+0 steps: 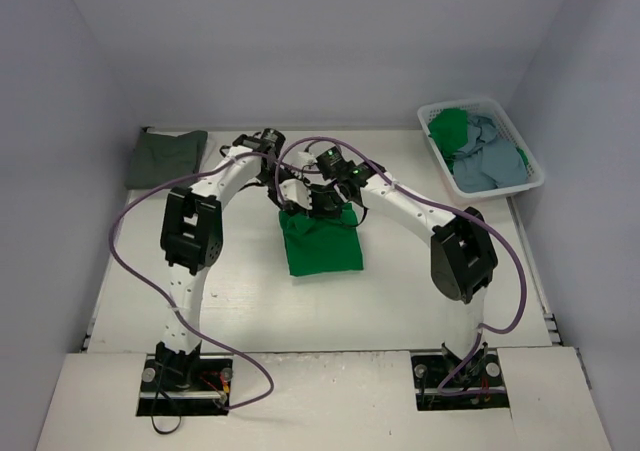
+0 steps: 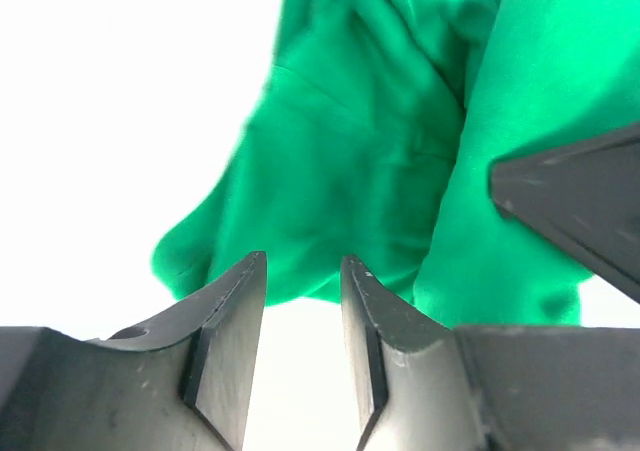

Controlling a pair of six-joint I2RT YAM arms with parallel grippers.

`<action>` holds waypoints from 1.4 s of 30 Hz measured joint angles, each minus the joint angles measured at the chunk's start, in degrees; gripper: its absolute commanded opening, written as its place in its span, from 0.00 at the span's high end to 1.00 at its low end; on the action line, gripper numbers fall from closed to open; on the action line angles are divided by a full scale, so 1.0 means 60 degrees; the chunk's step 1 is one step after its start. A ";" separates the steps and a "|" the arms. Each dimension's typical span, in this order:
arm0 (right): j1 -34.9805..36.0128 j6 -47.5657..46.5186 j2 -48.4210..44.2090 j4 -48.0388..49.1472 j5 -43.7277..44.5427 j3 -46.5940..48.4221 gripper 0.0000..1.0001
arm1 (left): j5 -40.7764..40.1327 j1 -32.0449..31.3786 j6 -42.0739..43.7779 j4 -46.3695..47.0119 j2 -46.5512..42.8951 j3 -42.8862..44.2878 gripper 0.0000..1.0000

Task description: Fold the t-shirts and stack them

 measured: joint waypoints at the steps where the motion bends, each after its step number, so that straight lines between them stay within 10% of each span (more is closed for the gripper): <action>1: -0.0011 0.0000 0.0000 0.0015 0.0004 0.0000 1.00 | -0.0004 0.0091 -0.0047 -0.0029 -0.0051 0.0222 0.69; 34: -0.0546 -0.0175 0.2175 0.0466 -0.0102 0.1668 1.00 | 0.0193 0.1304 -0.0353 0.0328 -0.0820 -0.0419 0.80; 42: -0.0769 -0.0036 0.2517 0.0688 -0.0091 0.1861 0.73 | 0.0193 0.1319 -0.0350 0.0295 -0.1144 -0.0863 0.80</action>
